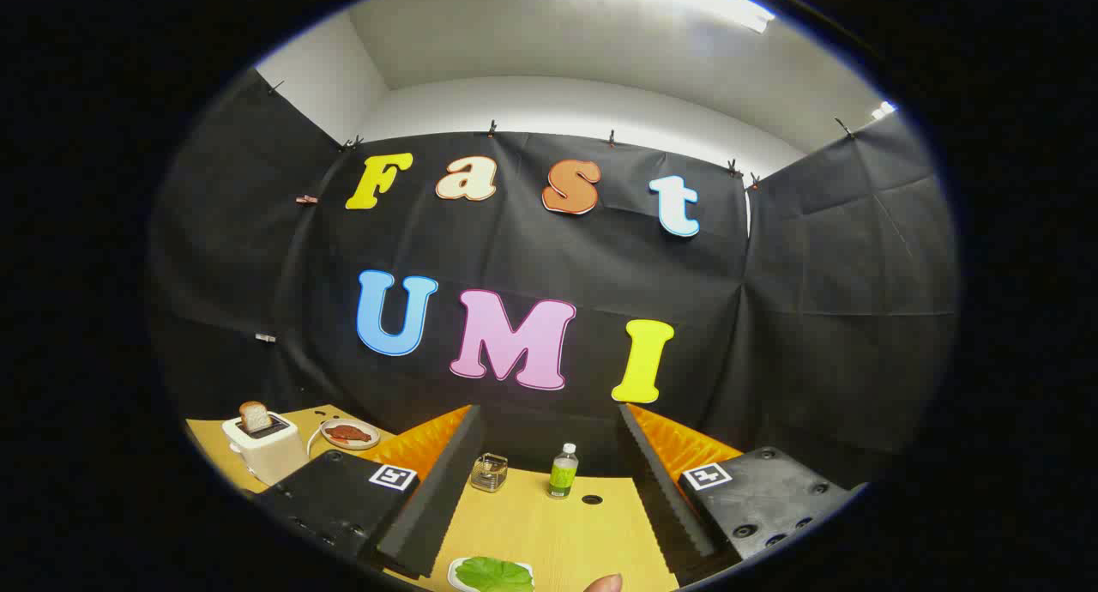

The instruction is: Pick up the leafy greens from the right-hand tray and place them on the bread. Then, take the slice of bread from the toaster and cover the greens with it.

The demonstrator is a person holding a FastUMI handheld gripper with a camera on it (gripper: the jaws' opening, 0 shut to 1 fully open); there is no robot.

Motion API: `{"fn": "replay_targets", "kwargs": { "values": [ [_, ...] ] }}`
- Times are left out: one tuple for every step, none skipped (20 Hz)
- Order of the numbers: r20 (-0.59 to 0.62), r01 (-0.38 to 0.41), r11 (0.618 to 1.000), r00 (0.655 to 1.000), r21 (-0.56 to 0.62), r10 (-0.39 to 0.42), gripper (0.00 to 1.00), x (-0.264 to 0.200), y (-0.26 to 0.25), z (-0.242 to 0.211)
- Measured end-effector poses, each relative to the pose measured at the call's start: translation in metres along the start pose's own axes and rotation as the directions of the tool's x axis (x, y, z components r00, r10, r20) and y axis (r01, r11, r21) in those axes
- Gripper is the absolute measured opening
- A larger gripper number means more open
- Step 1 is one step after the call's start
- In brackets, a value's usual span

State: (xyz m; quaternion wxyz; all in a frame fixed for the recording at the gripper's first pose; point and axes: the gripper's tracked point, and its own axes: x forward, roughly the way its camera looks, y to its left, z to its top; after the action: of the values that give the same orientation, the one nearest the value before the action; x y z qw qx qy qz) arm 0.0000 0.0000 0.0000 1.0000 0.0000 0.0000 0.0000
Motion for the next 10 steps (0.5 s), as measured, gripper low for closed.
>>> {"fn": "replay_targets", "kwargs": {
  "values": [
    [0.001,0.001,1.0,1.0,-0.005,-0.001,0.96,0.0003,-0.0008,-0.0006],
    [0.0,0.0,1.0,1.0,-0.009,0.0,0.96,0.0006,-0.0016,-0.0015],
    [-0.002,0.0,1.0,1.0,-0.01,0.0,0.96,0.0006,-0.0021,-0.0036],
    [-0.002,0.0,1.0,1.0,-0.008,0.0,0.96,0.0011,-0.0025,-0.0038],
    [-0.002,-0.001,1.0,1.0,-0.006,0.001,0.96,0.0024,-0.0036,-0.0044],
    [-0.003,0.0,1.0,1.0,-0.004,0.0,0.96,0.0033,-0.0043,-0.005],
    [-0.003,-0.001,1.0,1.0,-0.004,0.001,0.96,0.003,-0.0045,-0.006],
    [-0.005,-0.001,1.0,1.0,-0.004,0.001,0.96,0.0038,-0.0043,-0.0075],
    [-0.005,-0.002,1.0,1.0,-0.004,0.002,0.96,0.0058,-0.0043,-0.0077],
    [-0.006,-0.004,1.0,1.0,-0.002,0.004,0.96,0.0063,-0.0039,-0.0082]
  ]
}}
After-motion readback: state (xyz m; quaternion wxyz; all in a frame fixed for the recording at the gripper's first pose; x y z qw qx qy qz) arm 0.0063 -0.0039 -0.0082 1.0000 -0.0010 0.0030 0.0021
